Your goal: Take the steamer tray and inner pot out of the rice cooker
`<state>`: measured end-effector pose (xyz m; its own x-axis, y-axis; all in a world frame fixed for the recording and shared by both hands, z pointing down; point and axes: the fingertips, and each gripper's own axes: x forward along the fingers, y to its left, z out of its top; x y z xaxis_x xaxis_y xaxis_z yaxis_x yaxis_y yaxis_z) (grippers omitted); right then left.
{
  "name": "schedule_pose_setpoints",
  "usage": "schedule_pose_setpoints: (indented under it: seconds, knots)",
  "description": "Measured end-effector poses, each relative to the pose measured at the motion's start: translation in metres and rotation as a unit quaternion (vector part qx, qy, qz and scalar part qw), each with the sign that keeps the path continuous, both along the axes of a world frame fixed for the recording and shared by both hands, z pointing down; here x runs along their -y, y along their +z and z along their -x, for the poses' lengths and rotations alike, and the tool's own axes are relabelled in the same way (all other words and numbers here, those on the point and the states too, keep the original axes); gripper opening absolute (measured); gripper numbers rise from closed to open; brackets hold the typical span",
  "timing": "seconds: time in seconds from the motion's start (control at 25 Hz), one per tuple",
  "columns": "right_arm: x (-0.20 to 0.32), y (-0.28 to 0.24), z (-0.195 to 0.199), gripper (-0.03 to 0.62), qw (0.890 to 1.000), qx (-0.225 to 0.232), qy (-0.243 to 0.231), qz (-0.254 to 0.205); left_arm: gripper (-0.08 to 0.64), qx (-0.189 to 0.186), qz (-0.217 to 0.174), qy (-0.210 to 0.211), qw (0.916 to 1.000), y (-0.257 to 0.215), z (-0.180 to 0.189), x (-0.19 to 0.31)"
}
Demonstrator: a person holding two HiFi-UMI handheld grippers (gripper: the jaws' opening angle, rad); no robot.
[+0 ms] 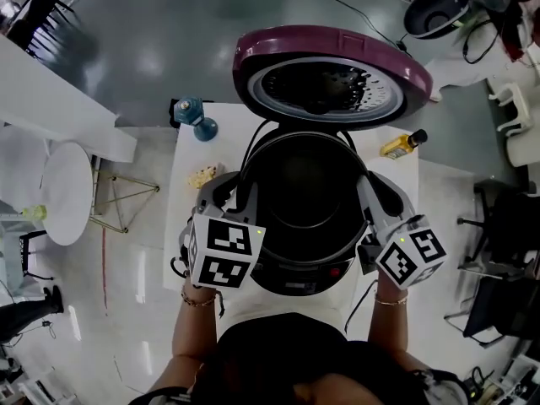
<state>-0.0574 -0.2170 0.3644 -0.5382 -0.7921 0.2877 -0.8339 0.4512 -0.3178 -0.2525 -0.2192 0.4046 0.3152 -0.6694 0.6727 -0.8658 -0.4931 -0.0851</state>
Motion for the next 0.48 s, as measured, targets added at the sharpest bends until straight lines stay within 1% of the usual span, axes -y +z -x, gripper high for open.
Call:
schedule_pose_setpoints:
  seconds: [0.08,0.12,0.24,0.28,0.4,0.48]
  knots:
    - [-0.006,-0.008,0.0,0.029,1.0,0.009,0.001,-0.014,0.08,0.005,-0.018,-0.004,0.9998,-0.007,0.001,-0.004]
    - [-0.009,-0.011,0.0,0.029,1.0,0.015,0.002,-0.02,0.078,0.001,-0.027,-0.006,0.9996,-0.012,0.001,-0.006]
    - [-0.019,-0.02,-0.001,0.029,0.999,0.031,0.006,-0.03,0.066,-0.022,-0.049,-0.012,0.9985,-0.028,0.001,-0.013]
    - [-0.023,-0.022,-0.001,0.029,0.999,0.034,0.007,-0.034,0.063,-0.025,-0.056,-0.014,0.998,-0.032,0.001,-0.016]
    - [-0.033,-0.032,-0.001,0.028,0.998,0.036,0.012,-0.05,0.061,-0.008,-0.079,-0.021,0.9966,-0.045,0.004,-0.022]
    - [-0.038,-0.039,0.0,0.028,0.997,0.036,0.016,-0.059,0.061,-0.008,-0.089,-0.023,0.9957,-0.053,0.004,-0.026]
